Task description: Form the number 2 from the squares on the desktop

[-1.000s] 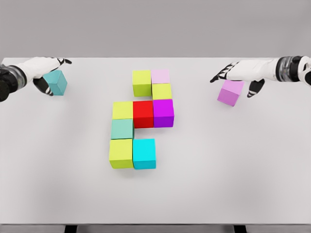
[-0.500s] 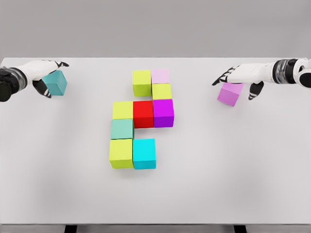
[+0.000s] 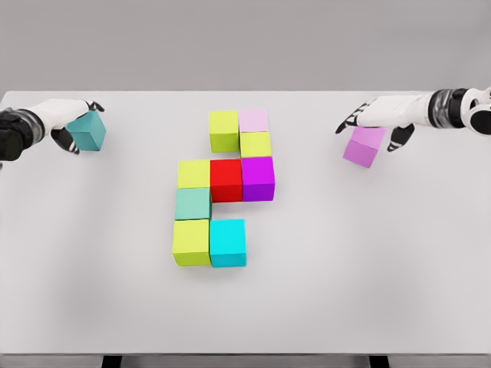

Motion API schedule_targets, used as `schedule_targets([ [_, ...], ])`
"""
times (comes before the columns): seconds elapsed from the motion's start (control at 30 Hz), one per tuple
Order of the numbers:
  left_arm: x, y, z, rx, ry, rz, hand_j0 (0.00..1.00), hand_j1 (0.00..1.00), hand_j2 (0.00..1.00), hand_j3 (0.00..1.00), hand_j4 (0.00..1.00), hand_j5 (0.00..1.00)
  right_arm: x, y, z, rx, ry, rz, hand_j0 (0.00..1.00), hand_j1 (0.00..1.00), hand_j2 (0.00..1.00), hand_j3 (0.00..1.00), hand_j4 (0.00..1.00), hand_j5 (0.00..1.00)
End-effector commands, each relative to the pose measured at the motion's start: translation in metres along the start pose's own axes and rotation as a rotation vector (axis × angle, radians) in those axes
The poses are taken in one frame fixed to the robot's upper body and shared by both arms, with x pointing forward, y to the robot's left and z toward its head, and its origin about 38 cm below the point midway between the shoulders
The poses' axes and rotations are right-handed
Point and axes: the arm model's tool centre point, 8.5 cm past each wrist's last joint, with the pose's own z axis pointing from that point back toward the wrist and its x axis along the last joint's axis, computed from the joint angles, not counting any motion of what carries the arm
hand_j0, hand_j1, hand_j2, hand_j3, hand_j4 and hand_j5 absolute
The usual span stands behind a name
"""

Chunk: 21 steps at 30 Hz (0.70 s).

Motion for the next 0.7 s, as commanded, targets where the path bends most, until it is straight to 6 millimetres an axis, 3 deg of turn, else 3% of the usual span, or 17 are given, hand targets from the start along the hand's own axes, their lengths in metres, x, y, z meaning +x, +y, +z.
schedule_targets([
  [0.0,0.000,-0.001,-0.002,-0.002,0.007,-0.006,0.80,0.80,0.80,0.80,0.80,0.80,0.001,-0.001,-0.002,-0.004,-0.002,-0.006,0.88,0.88,0.88,0.88,0.88,0.88],
  [0.1,-0.001,-0.002,-0.002,-0.003,0.009,-0.006,0.75,0.75,0.75,0.75,0.75,0.75,0.004,-0.002,-0.005,-0.005,-0.010,-0.004,0.88,0.88,0.88,0.88,0.88,0.88],
  [0.27,0.002,-0.002,-0.002,-0.006,0.003,-0.005,0.55,0.55,0.55,0.55,0.55,0.55,0.000,0.005,-0.008,0.030,0.017,0.011,0.88,0.88,0.88,0.88,0.88,0.88],
  [0.37,0.003,-0.001,-0.002,-0.005,-0.005,-0.006,0.48,0.48,0.48,0.48,0.48,0.48,-0.001,0.005,-0.008,0.030,0.018,0.010,0.88,0.88,0.88,0.88,0.88,0.88],
  [0.6,0.023,0.016,0.004,0.027,-0.084,-0.027,0.43,0.43,0.43,0.43,0.43,0.43,0.001,0.007,-0.010,0.034,0.013,0.009,0.81,0.81,0.81,0.81,0.81,0.81],
  [0.67,0.037,0.022,0.009,0.043,-0.127,-0.031,0.43,0.43,0.43,0.43,0.43,0.43,0.001,0.008,-0.010,0.035,0.013,0.008,0.81,0.81,0.81,0.81,0.81,0.81],
])
